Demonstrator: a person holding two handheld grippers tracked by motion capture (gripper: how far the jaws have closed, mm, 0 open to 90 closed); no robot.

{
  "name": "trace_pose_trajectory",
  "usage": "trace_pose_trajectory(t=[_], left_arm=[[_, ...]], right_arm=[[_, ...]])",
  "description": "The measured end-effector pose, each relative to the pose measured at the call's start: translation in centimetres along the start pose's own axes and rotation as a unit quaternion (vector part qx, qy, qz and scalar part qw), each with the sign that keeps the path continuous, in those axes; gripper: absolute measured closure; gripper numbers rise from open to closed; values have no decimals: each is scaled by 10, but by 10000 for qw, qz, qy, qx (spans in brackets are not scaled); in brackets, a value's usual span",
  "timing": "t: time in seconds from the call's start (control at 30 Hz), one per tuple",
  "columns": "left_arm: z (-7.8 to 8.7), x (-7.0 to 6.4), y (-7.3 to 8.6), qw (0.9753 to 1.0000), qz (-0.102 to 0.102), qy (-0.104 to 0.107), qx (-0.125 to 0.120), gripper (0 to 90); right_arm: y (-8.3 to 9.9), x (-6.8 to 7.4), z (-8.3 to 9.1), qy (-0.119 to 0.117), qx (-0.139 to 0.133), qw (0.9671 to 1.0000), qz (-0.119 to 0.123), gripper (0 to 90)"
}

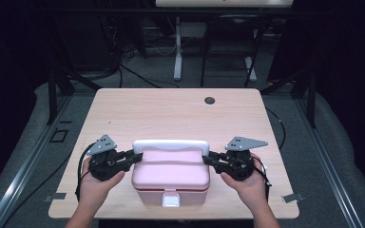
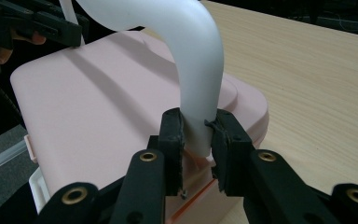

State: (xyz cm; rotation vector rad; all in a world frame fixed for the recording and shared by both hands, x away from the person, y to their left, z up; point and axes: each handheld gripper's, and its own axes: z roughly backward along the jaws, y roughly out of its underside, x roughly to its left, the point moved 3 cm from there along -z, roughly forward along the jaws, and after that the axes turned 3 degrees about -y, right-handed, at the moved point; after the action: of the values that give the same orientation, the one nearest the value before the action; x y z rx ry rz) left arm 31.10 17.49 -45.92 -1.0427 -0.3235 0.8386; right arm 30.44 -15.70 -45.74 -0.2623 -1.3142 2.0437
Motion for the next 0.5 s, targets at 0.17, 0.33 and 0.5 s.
trace_pose_trajectory(t=[0.17, 0.33, 0.5], left_arm=[[0, 1, 0, 10000, 20, 36, 23, 729], [8, 2, -1, 10000, 78, 1, -55, 698], [21, -1, 1, 10000, 13, -78, -35, 709]], right_arm=[[0, -2, 0, -61, -61, 9999, -53, 743], [-1, -2, 0, -72, -50, 9999, -59, 744], [-5, -4, 1, -91, -97, 9999, -56, 745]])
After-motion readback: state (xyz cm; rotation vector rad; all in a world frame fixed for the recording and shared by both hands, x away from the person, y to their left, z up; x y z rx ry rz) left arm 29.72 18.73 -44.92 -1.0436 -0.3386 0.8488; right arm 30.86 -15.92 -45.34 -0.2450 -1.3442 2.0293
